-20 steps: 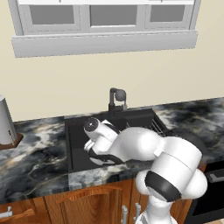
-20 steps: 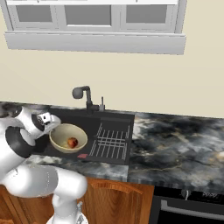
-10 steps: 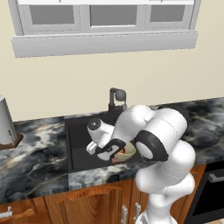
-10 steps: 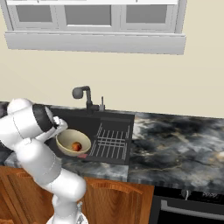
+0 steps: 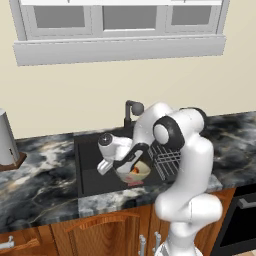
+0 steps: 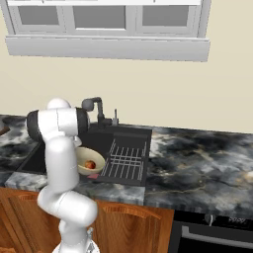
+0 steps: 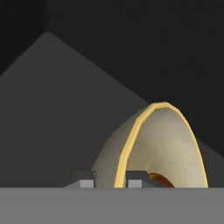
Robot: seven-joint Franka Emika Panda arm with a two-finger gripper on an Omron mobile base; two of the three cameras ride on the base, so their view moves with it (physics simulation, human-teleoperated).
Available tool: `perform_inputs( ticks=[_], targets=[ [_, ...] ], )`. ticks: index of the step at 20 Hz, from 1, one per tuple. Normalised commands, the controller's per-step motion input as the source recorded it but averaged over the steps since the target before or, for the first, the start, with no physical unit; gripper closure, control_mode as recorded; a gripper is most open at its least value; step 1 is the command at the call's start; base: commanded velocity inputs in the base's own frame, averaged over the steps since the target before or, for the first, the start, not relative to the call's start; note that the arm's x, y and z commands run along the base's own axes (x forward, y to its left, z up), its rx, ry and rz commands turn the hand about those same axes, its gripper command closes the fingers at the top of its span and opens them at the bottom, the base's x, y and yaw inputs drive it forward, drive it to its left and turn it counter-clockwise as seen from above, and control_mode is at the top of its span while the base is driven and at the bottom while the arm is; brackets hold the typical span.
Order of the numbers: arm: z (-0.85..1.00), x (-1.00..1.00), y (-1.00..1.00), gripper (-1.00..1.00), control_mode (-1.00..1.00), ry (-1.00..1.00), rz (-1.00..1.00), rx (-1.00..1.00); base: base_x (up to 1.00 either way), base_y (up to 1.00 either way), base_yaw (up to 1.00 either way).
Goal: Pick the peach from the cabinet and place it in the bowl. Then pick the bowl and place it in the sink. Then turn on the sink facuet.
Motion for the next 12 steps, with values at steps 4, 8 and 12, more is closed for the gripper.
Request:
perform_inputs(
  ticks=[4,8,12],
  targets=[
    [-0.6,0.33,0.09,1.0,-1.0,0.0,0.0,-0.01,0.0,0.0,0.0],
    [-0.45,0.38,0.05,1.0,-1.0,0.0,0.0,0.0,0.0,0.0,0.0],
    [-0.22,0.47,0.0,1.0,-1.0,0.03,0.0,0.0,0.0,0.0,0.0]
  ],
)
